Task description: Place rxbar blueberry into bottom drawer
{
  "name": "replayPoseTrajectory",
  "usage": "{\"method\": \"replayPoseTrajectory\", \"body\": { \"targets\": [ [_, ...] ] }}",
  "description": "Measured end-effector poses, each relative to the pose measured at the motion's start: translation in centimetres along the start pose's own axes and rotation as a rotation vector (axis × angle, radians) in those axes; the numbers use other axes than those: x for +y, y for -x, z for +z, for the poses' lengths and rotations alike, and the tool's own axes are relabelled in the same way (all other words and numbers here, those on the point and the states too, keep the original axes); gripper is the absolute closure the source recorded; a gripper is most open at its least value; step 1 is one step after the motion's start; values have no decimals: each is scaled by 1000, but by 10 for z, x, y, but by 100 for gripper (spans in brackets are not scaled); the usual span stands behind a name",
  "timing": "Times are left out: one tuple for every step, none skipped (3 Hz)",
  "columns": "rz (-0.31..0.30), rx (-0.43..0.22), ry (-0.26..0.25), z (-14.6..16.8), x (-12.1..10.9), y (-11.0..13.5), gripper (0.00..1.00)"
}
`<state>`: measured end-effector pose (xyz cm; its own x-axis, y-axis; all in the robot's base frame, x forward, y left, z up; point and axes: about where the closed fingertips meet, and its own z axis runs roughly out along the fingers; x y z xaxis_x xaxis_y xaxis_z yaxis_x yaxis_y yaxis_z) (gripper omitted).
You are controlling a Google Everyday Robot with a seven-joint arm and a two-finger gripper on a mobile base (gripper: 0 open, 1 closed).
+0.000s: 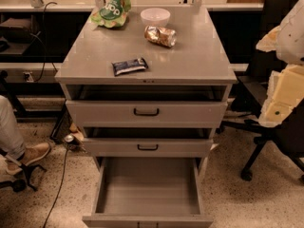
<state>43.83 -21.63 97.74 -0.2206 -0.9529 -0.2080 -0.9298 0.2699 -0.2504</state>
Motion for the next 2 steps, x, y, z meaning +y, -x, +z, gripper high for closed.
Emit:
{"method": "replayPoseTrajectory", "body": {
  "targets": [
    [0, 0, 0, 0, 0, 0, 0],
    [-90, -45, 1, 16, -32, 29, 0]
  ]
}}
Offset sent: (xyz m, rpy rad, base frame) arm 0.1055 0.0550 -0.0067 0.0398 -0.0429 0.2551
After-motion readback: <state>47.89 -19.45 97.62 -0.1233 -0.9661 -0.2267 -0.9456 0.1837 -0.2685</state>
